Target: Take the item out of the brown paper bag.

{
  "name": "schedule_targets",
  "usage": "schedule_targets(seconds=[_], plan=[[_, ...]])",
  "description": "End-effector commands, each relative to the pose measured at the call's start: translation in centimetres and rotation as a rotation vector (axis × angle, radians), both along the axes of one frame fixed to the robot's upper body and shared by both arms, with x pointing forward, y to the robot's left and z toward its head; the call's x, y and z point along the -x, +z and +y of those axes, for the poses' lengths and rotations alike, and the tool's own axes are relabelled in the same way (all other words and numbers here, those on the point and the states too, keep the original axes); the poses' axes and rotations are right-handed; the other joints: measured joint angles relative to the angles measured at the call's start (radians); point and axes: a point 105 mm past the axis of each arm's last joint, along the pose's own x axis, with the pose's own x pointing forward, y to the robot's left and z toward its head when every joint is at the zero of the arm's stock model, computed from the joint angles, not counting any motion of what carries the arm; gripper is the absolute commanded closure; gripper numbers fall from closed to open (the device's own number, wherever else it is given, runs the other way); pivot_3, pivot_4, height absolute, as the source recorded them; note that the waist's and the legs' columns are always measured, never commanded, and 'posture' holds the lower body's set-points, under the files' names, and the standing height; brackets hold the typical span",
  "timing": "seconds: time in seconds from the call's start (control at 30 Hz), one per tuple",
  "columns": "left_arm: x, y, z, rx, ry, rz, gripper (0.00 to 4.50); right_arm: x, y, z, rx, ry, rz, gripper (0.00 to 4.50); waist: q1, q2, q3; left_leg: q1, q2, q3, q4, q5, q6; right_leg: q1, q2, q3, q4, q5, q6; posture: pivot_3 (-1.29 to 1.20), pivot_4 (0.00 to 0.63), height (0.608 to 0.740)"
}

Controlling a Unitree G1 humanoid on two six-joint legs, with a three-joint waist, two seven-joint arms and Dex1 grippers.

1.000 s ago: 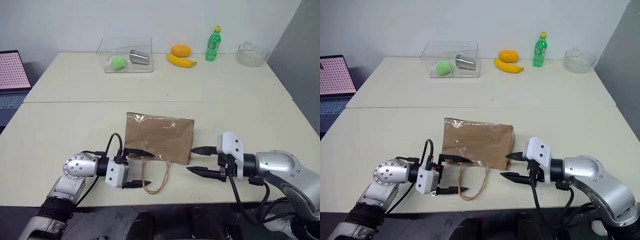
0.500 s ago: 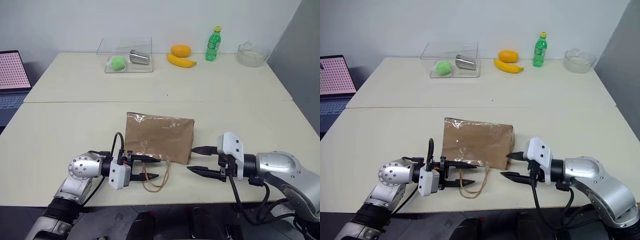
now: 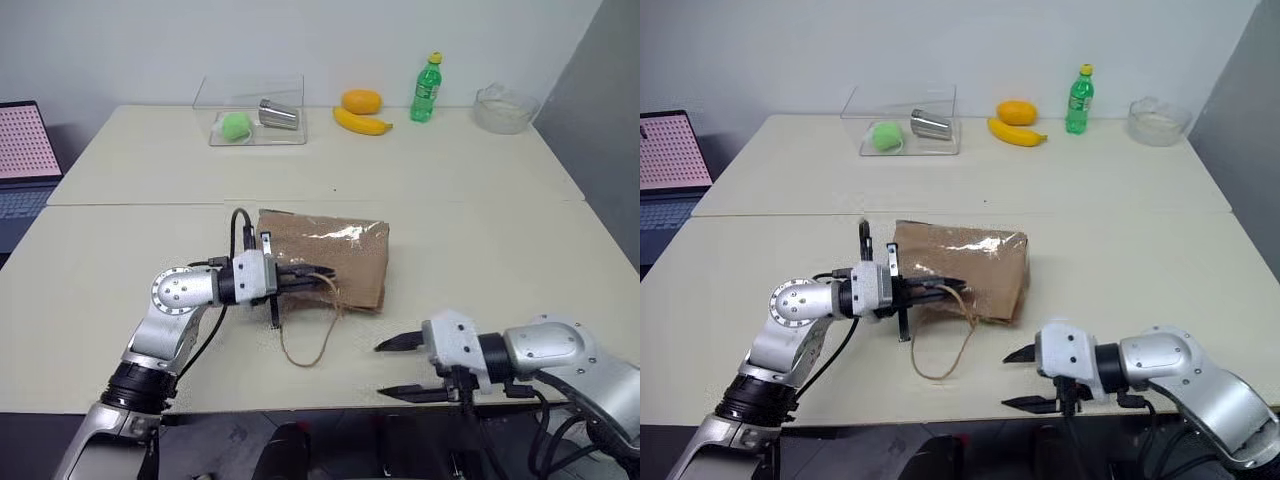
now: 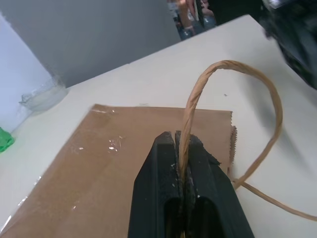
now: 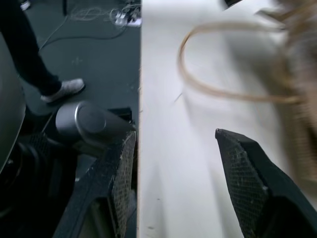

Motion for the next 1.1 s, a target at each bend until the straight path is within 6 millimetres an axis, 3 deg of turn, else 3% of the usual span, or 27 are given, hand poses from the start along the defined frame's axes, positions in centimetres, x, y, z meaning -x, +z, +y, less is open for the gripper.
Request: schedule_targets(seconds=[0.03, 0.13, 0.43, 0.87, 1.0, 1.1], plan=[[-0.3, 2.0, -0.6, 0.06, 0.003, -0.017, 4.46, -1.0, 0.3, 1.6, -0.018, 0.019, -0.084, 1.8, 0.0, 0.0, 0.0, 0.0, 0.0, 0.0, 0.0, 0.0, 0.0, 0.0, 0.0, 0.0, 0.0, 0.0, 0.0, 0.0, 0.15, 0.74], [-0.7, 2.6, -1.1, 0.074, 0.004, -0.015, 4.46, -2.4, 0.3, 3.1, -0.015, 0.026, -0.184, 1.8, 0.003, 0.0, 0.0, 0.0, 0.0, -0.001, 0.001, 0.0, 0.0, 0.0, 0.0, 0.0, 0.0, 0.0, 0.0, 0.0, 0.15, 0.74], [-1.4, 2.7, -1.7, 0.076, -0.001, -0.025, 4.46, -3.5, 0.2, 4.4, 0.006, 0.105, -0.429, 1.8, 0.005, 0.0, 0.0, -0.001, -0.001, -0.001, 0.001, 0.0, 0.0, 0.0, 0.0, 0.0, 0.0, 0.0, 0.0, 0.0, 0.15, 0.74], [-1.5, 2.4, -2.2, 0.084, -0.006, -0.036, 4.46, -3.8, 1.4, 3.2, 0.02, 0.159, -0.672, 1.8, 0.005, 0.0, 0.0, -0.001, -0.001, -0.001, 0.001, 0.0, 0.0, 0.0, 0.0, 0.0, 0.0, 0.0, 0.0, 0.0, 0.15, 0.74], [-1.7, 2.3, -2.3, 0.085, -0.006, -0.037, 4.46, -4.2, 1.9, 3.7, -0.014, 0.154, -0.739, 1.8, 0.004, 0.0, 0.0, -0.001, -0.001, -0.001, 0.001, 0.0, 0.0, 0.0, 0.0, 0.0, 0.0, 0.0, 0.0, 0.0, 0.15, 0.74], [-1.7, 2.4, -2.4, 0.086, -0.011, -0.039, 4.46, -4.6, 1.1, 4.3, 0.002, 0.175, -0.747, 1.8, 0.004, 0.0, 0.0, 0.0, -0.001, 0.0, 0.001, 0.0, 0.0, 0.0, 0.0, 0.0, 0.001, 0.0, 0.0, 0.0, 0.15, 0.74]])
